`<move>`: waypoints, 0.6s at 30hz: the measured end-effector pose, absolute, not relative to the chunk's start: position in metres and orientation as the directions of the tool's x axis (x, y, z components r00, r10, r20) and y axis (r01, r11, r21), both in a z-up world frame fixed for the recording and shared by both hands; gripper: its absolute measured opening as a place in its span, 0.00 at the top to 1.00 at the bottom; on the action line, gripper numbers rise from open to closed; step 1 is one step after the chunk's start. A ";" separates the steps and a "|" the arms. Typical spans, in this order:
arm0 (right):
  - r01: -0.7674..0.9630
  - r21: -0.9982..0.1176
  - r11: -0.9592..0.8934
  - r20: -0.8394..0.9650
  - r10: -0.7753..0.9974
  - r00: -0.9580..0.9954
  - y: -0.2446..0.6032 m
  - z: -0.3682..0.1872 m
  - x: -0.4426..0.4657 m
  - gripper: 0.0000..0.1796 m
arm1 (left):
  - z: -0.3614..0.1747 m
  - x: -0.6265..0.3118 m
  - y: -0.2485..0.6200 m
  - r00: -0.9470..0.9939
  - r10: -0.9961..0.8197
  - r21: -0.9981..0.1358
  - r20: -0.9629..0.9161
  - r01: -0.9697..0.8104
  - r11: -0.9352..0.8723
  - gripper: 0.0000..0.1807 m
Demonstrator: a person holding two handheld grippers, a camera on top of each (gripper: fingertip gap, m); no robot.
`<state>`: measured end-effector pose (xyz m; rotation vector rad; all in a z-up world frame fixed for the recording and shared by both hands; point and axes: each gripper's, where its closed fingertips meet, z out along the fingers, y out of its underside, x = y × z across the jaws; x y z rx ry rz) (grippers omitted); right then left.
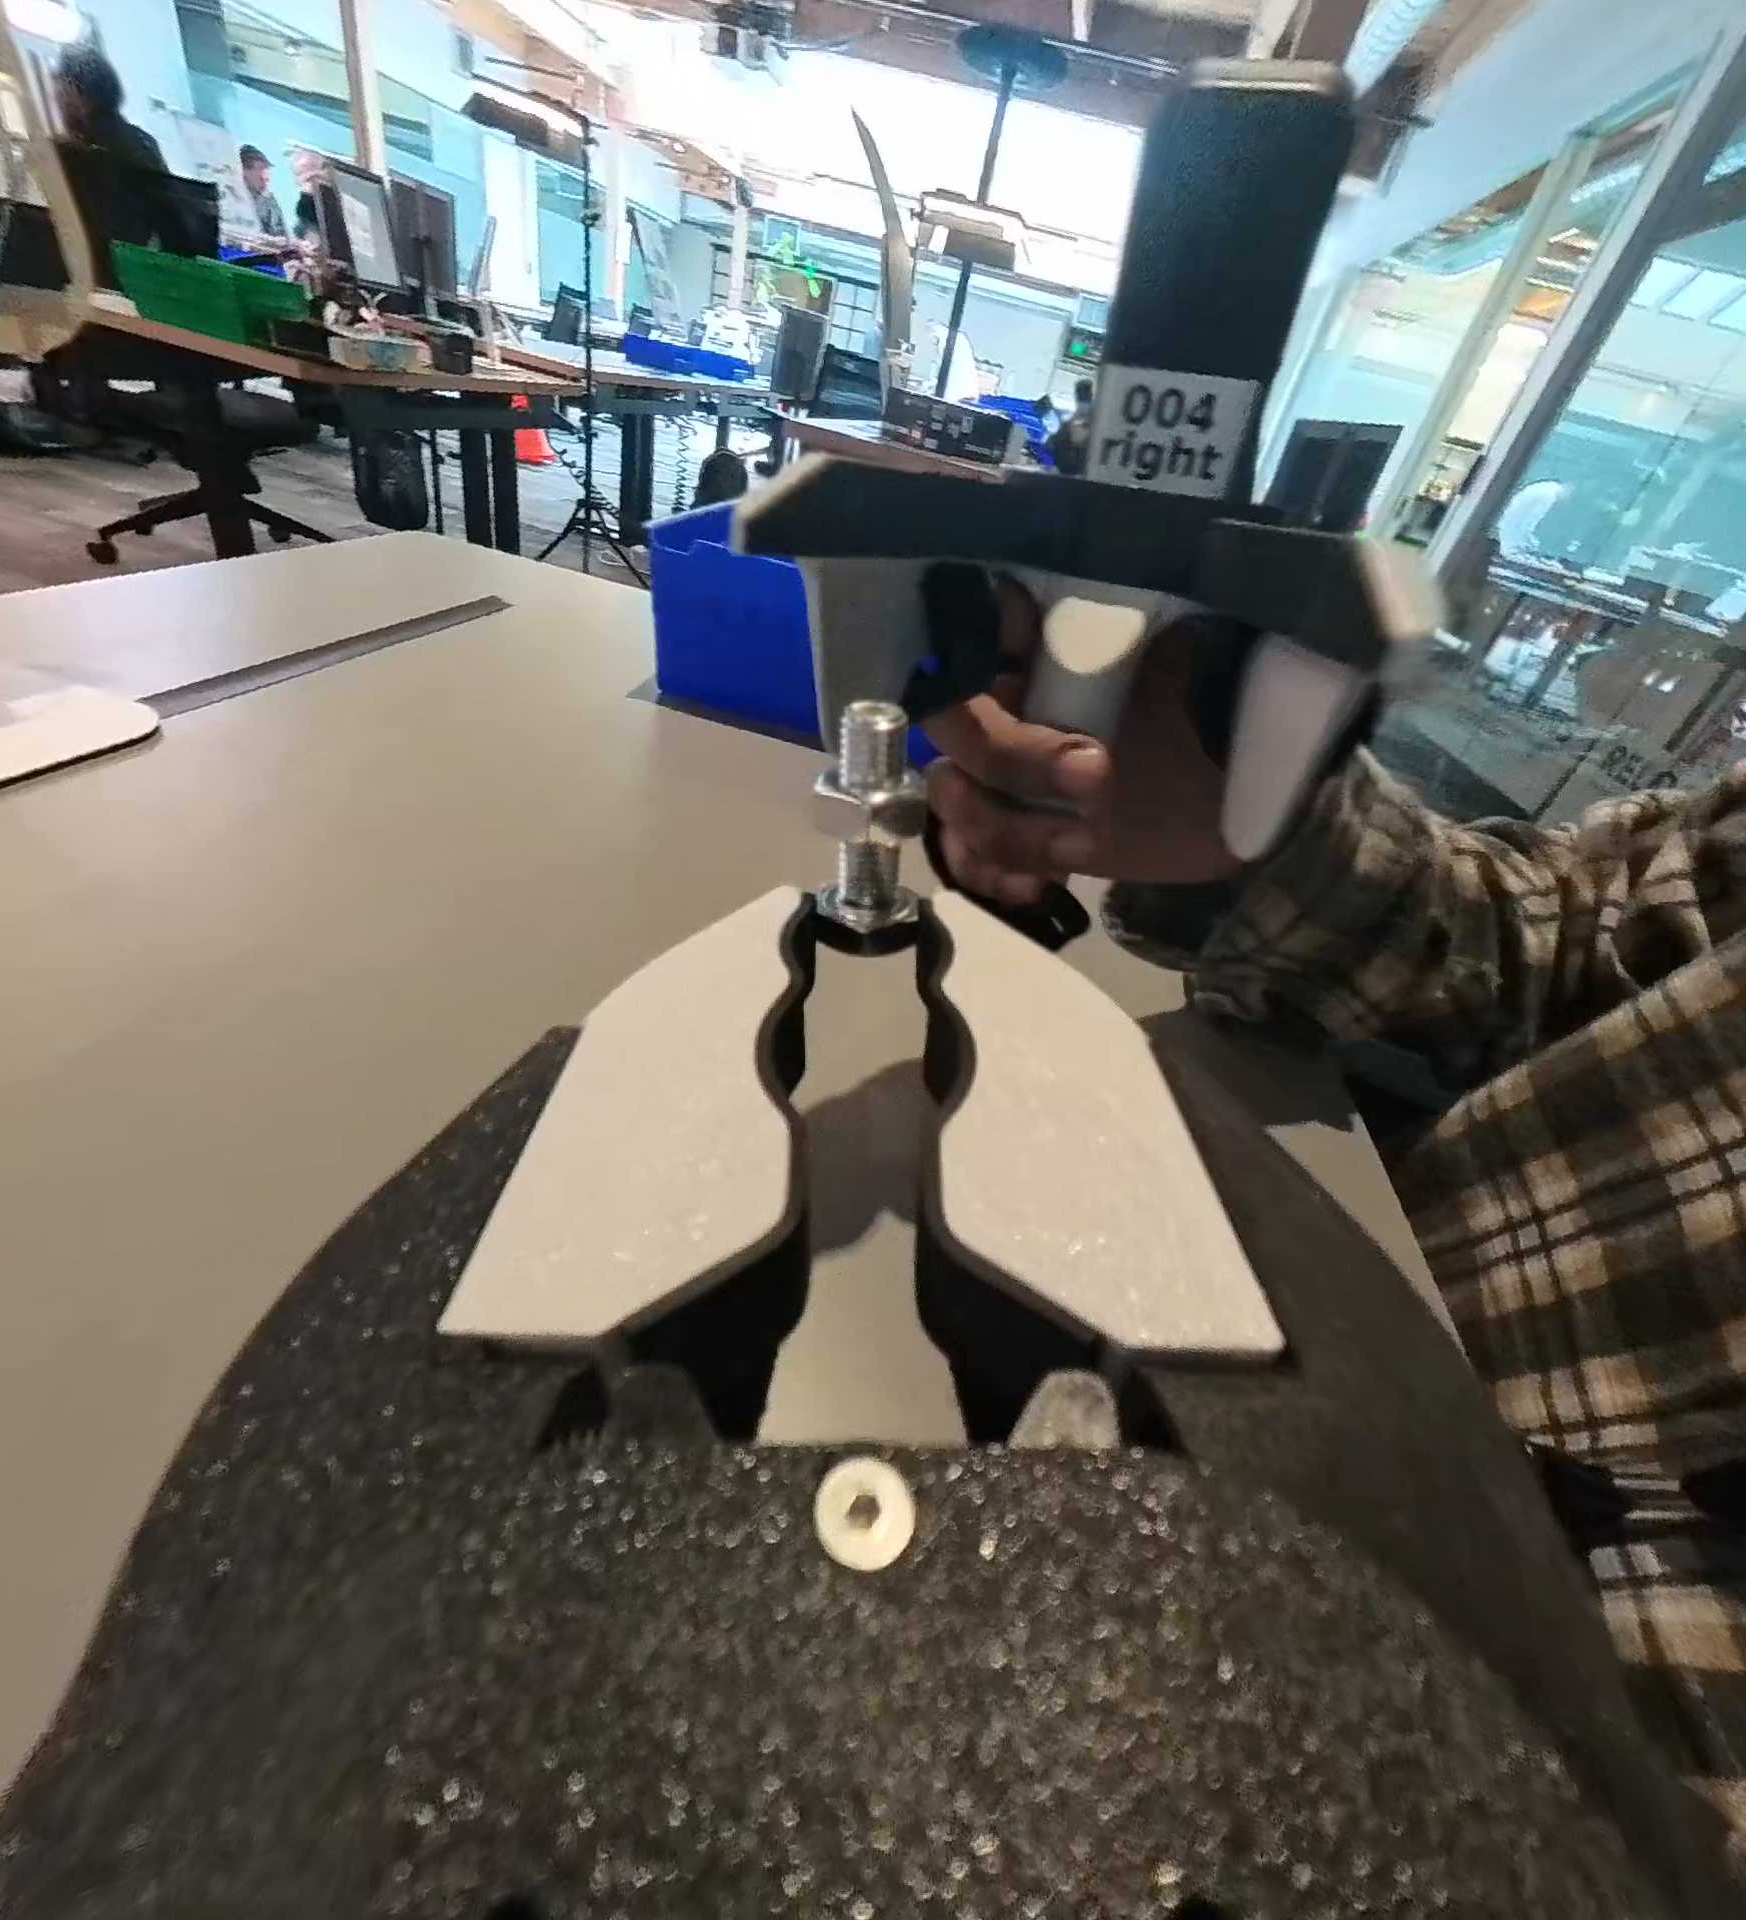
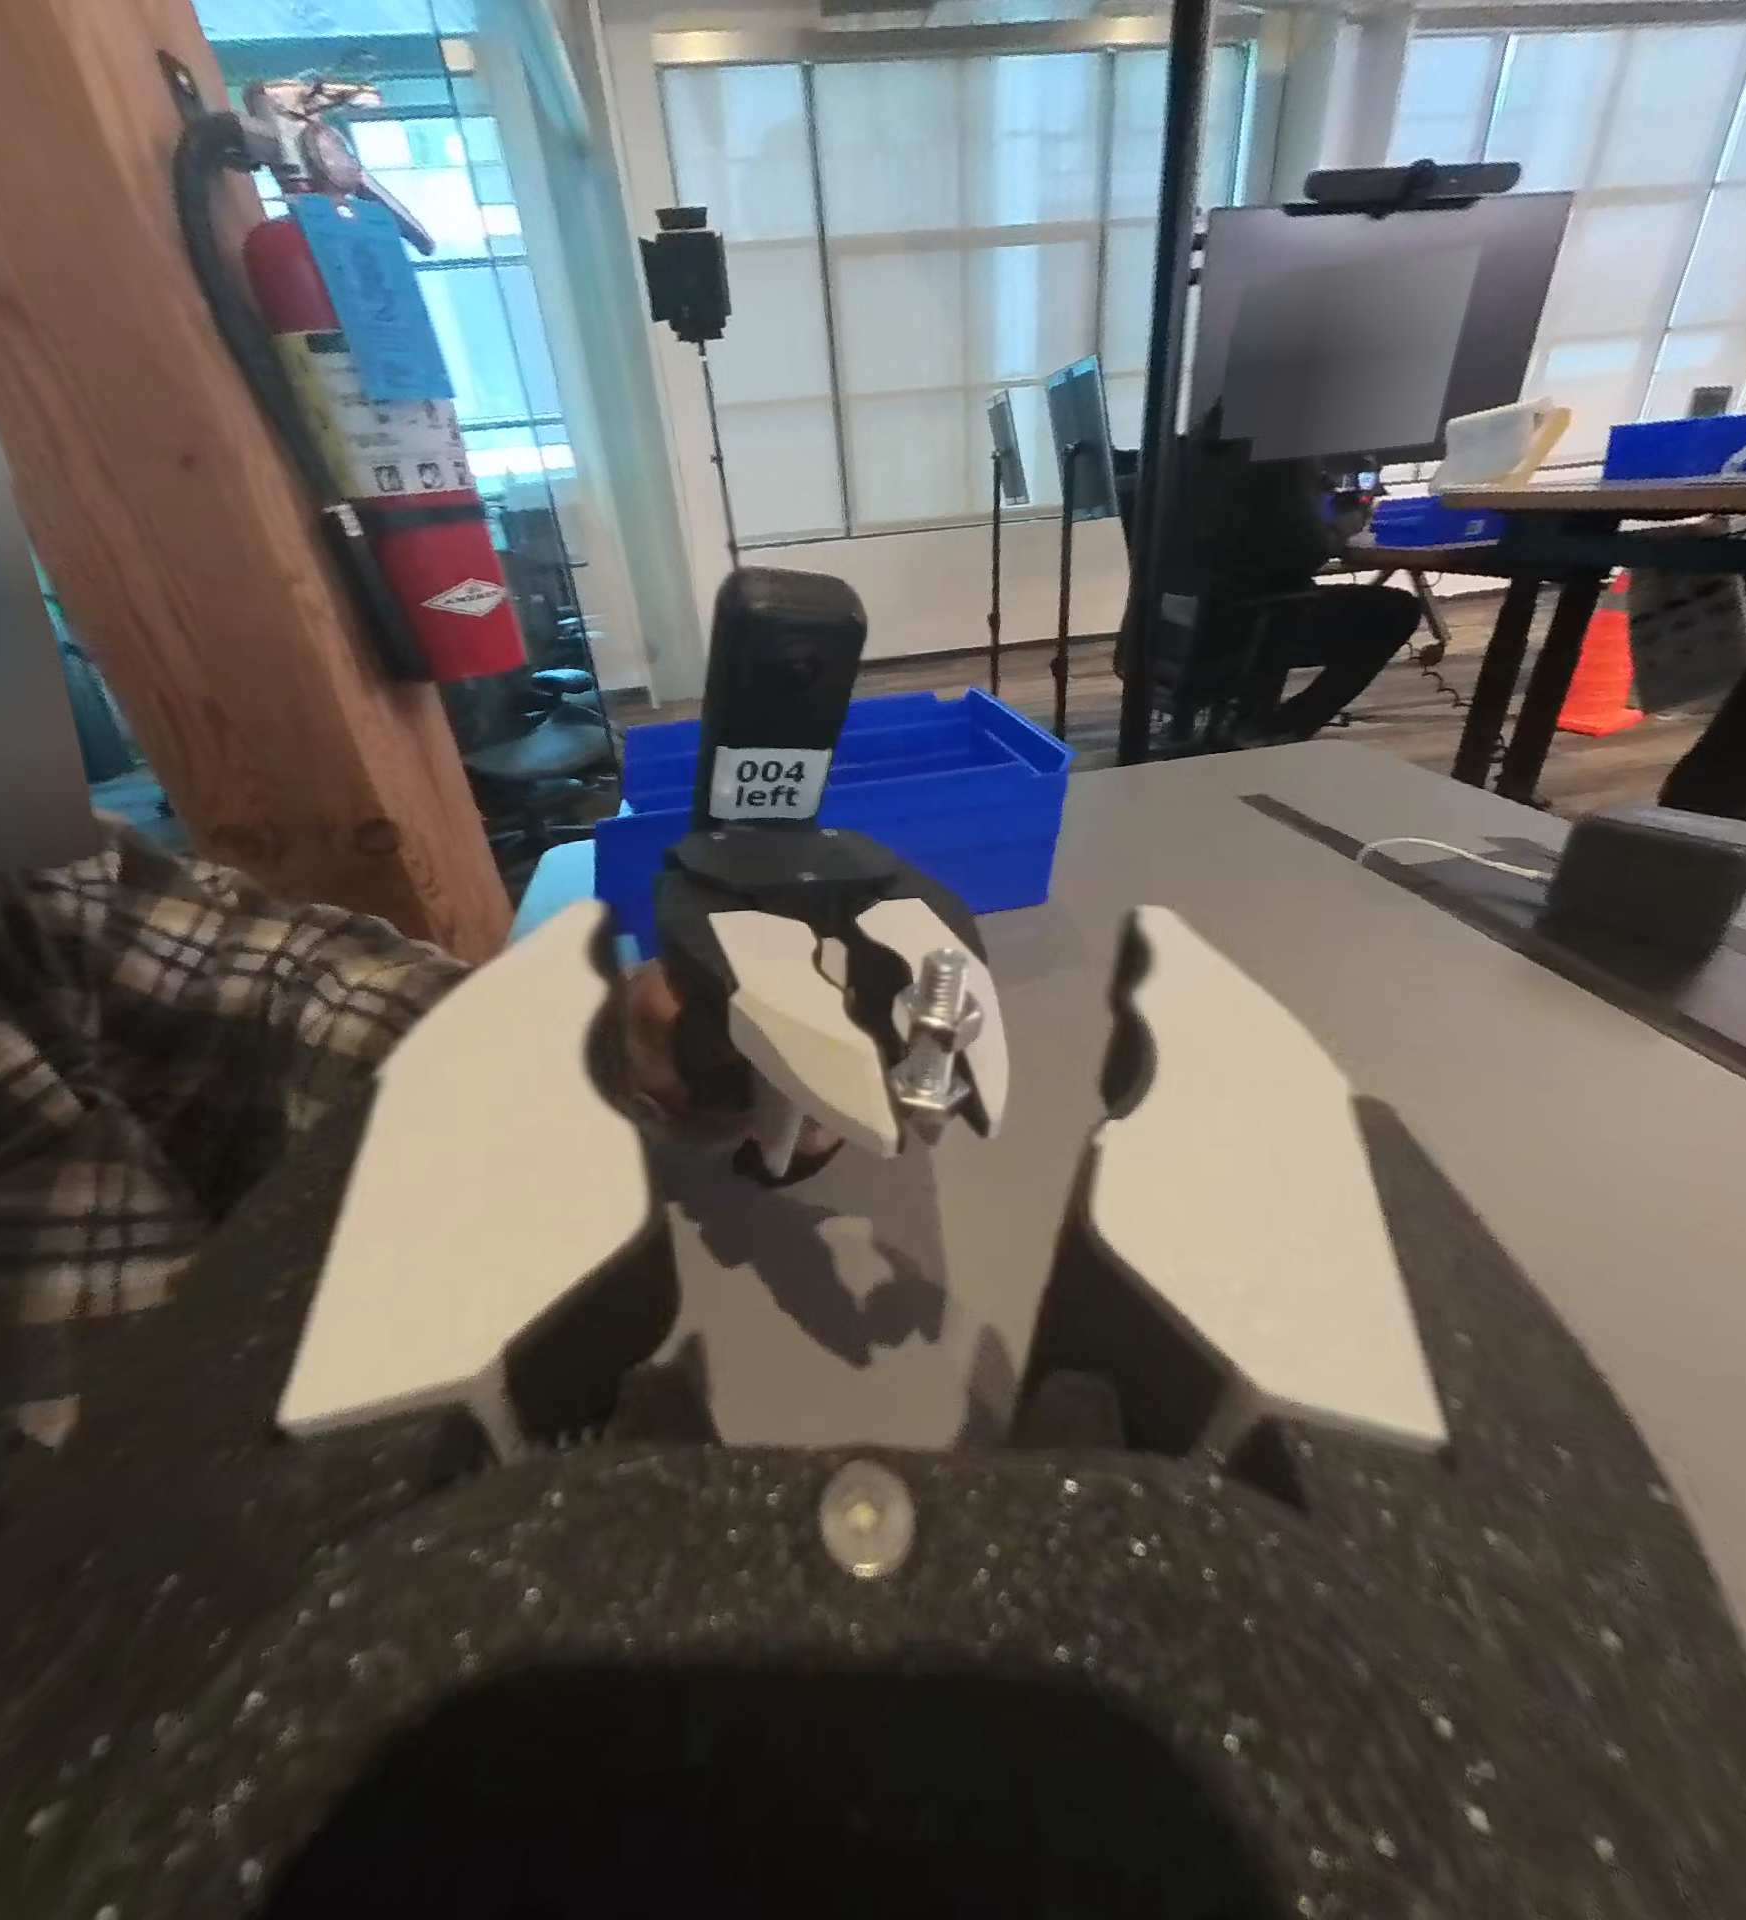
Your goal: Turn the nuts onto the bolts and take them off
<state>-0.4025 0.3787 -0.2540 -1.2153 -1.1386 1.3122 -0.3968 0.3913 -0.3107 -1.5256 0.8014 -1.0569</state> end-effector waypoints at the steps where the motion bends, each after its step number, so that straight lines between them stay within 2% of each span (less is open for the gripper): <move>1: -0.061 -0.994 -0.091 -0.089 0.995 -0.040 0.379 -0.254 -0.402 0.57 | -0.311 -0.395 0.390 0.374 -0.905 -0.978 0.205 0.037 -0.206 0.90; 6: -0.036 -0.993 -0.114 -0.111 0.991 -0.077 0.379 -0.264 -0.405 0.68 | -0.310 -0.391 0.384 0.351 -0.918 -0.982 0.184 0.027 -0.186 0.90; 11: -0.036 -0.993 -0.111 -0.106 0.987 -0.120 0.376 -0.267 -0.408 0.86 | -0.312 -0.385 0.379 0.340 -0.928 -0.986 0.153 -0.009 -0.166 0.90; 18: 0.002 -0.994 -0.110 -0.109 0.986 -0.129 0.374 -0.276 -0.412 0.95 | -0.309 -0.382 0.375 0.330 -0.935 -0.990 0.131 -0.008 -0.142 0.90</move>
